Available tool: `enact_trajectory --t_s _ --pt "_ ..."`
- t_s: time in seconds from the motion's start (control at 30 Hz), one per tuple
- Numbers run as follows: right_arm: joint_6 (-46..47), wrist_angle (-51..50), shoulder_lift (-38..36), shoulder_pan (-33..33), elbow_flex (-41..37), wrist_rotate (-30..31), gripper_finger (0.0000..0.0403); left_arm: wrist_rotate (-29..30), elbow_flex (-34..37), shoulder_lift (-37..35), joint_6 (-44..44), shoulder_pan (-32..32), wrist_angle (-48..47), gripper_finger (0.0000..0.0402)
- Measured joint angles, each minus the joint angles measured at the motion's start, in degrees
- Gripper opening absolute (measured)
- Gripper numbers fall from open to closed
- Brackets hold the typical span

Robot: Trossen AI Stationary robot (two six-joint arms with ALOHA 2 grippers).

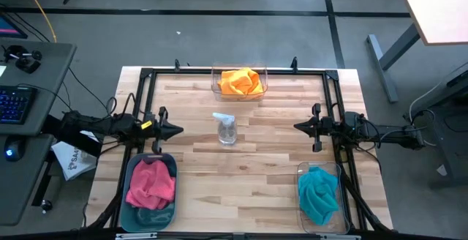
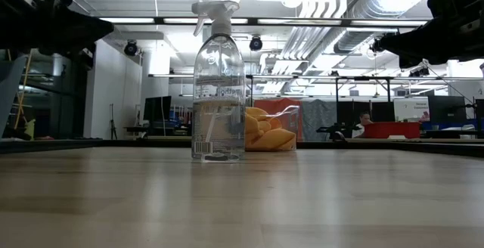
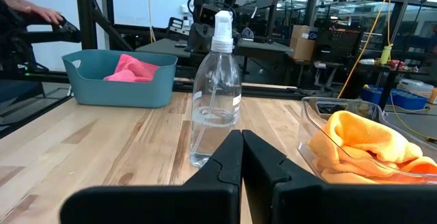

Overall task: Sort microfiber towel by color & place in baskets
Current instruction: Return to Home Position

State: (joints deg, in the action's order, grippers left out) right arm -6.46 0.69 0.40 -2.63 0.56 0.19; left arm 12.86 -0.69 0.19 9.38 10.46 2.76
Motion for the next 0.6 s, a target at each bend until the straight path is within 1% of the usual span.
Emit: enact_trajectory --t_s 0.13,0.6 --pt "0.0 0.0 0.0 0.0 0.0 0.0 0.0000 0.1 0.0 0.0 3.9 -0.1 0.0 0.0000" --pt "0.0 0.0 0.0 0.0 0.0 0.0 0.0000 0.1 -0.1 0.9 3.5 -0.1 -0.1 0.0000"
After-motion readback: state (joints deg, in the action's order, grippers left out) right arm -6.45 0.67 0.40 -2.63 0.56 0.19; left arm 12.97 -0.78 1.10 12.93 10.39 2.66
